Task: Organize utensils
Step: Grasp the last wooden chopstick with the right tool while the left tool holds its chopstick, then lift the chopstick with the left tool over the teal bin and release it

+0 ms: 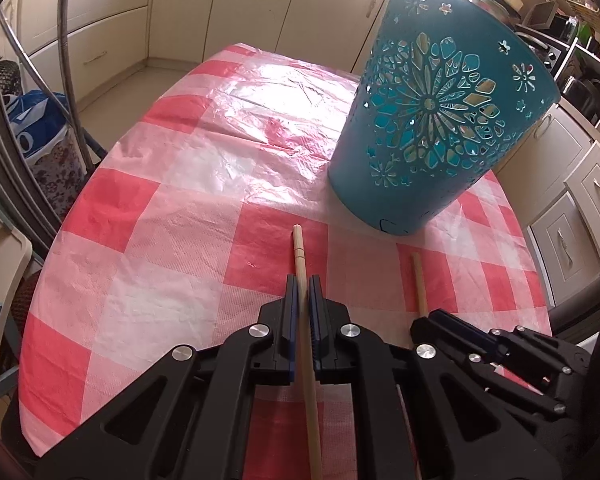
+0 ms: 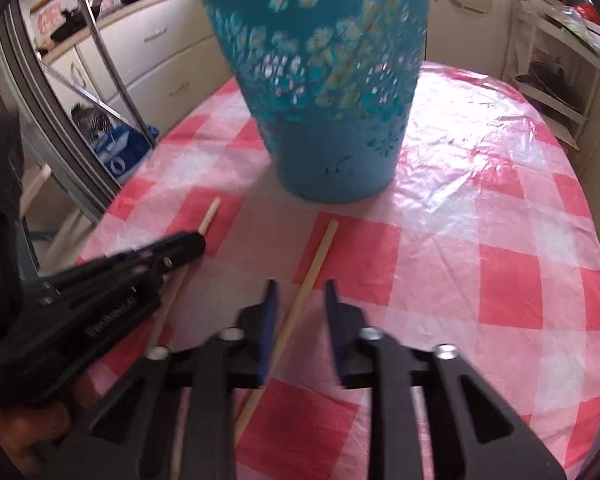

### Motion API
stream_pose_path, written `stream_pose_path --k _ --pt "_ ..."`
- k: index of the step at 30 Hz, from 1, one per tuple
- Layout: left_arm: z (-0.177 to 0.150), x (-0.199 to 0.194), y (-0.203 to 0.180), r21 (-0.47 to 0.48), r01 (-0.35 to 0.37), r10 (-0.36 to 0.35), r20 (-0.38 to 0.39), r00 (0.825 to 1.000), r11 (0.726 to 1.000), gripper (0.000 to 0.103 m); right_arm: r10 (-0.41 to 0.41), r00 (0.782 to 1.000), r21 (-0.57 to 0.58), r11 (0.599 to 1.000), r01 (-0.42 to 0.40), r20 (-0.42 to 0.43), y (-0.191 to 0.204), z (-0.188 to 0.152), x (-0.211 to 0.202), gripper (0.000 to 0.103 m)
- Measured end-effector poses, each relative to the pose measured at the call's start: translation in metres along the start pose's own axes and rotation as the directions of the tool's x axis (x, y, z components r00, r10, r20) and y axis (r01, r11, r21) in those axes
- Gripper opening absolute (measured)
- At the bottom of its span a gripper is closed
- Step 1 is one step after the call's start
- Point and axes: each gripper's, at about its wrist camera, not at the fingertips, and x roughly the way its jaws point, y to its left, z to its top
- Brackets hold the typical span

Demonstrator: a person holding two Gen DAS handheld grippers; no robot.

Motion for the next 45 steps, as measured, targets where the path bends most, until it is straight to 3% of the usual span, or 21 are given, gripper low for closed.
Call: stream_pose_path --k 6,8,13,20,30,37,43,45 --pt "0.003 0.000 -0.001 0.034 -0.002 0.002 -0.005 1.000 0.999 0.005 -0.012 0.999 -0.057 0.998 0.011 -0.034 -0.019 -0.007 -0.009 0.006" --pt "0.001 -0.006 0.002 0.016 0.004 -0.004 0.019 1.000 1.000 0.005 -0.011 0.999 -0.041 0.999 0.010 -0.031 -0.036 -0.012 -0.016 0.006" --pt "-0.002 -0.036 0.000 -0.010 0.095 -0.093 0.129 0.987 0.995 0.005 0.022 1.000 0.058 0.998 -0.022 -0.011 -0.077 -0.026 -0.029 0.006" --pt "0.011 -0.092 -0.021 0.015 0.173 -0.170 0.272 0.947 0.985 0.005 -0.045 0.999 -0.027 0.999 0.045 0.023 -0.059 -0.032 -0.031 0.006" --pt "0.068 -0.157 -0.060 0.073 0.229 -0.236 0.460 0.856 0.971 0.005 -0.047 0.999 -0.033 0.998 0.048 0.023 -0.063 -0.032 -0.032 0.007" --pt "0.120 -0.151 -0.081 0.066 0.200 -0.203 0.537 0.819 0.978 0.005 -0.057 0.998 -0.052 0.997 0.058 0.020 -0.059 -0.030 -0.030 0.007" --pt "0.170 -0.133 -0.094 0.033 0.146 -0.134 0.627 0.767 0.989 0.005 -0.048 0.999 -0.049 0.998 0.049 0.022 -0.059 -0.031 -0.031 0.007" --pt "0.182 -0.123 -0.094 0.014 0.131 -0.109 0.643 0.758 0.991 0.005 -0.046 0.999 -0.051 0.998 0.047 0.022 -0.060 -0.031 -0.031 0.007"
